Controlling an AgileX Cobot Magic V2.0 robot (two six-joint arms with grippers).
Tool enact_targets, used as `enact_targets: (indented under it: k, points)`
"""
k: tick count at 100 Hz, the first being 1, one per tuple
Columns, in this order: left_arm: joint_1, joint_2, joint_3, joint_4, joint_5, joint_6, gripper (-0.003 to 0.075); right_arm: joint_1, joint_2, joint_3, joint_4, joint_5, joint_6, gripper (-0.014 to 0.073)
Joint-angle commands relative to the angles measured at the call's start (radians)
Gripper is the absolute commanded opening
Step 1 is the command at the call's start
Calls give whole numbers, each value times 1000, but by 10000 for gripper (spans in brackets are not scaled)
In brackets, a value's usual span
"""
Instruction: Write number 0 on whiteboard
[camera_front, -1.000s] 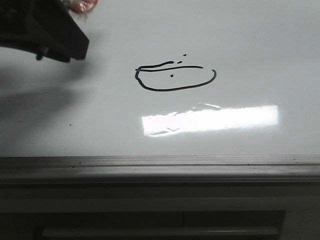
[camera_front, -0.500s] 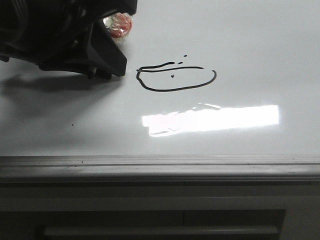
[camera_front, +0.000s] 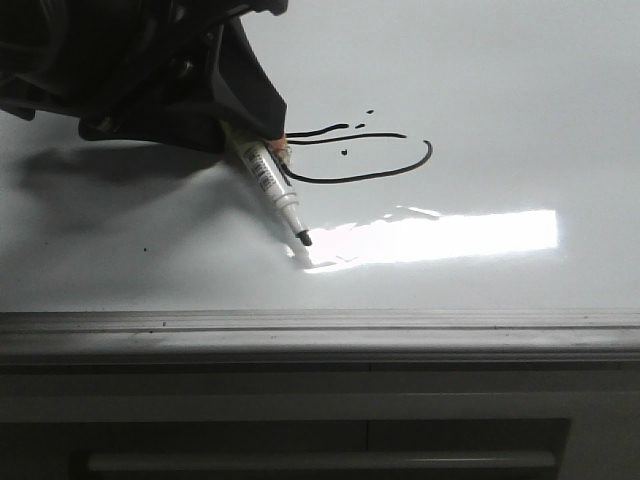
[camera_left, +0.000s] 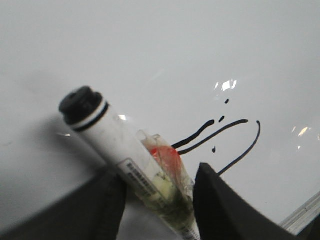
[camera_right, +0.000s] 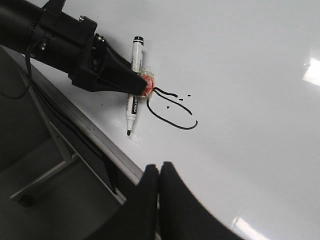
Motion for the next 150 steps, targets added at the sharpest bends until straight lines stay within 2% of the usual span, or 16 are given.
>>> enact_targets:
  k: [1,18,26,49,62,71,83,92,101,125,150]
  points:
    - [18,18,-7,18,133,-8,351,4,6,-23,-54,-56,-1,-59]
    - [18,14,-7,18,153,-10,518,4,6,-23,-57,-60,-1,-59]
    - [18,-7,-7,18,182,-10,569,4,6,-23,-64,-65,-1,-59]
    - [18,-118,-7,32,230,-10,571,4,6,-23,-87,-102,-1,-59]
    - [6,-242,-7,49,248,-10,562,4,3,-18,-145,-114,-1,-59]
    - [-20,-368,-7,104,289,-10,506,4,-28,24,-194,-116,-1,-57]
    - [-64,-553,17,184,339,-1,360,4,-116,141,-319,-118,86,-57]
    - [-84,-692,63,197,346,-1,196,4,-208,246,-470,-109,209,-57]
    - [-94,-815,130,197,347,-1,-20,4,-295,323,-576,-111,283,-57]
    - [-94,-1012,270,199,347,1,-20,4,-408,339,-544,-118,288,-57]
    - [-94,-1040,314,199,347,1,-20,4,-411,339,-544,-118,288,-57]
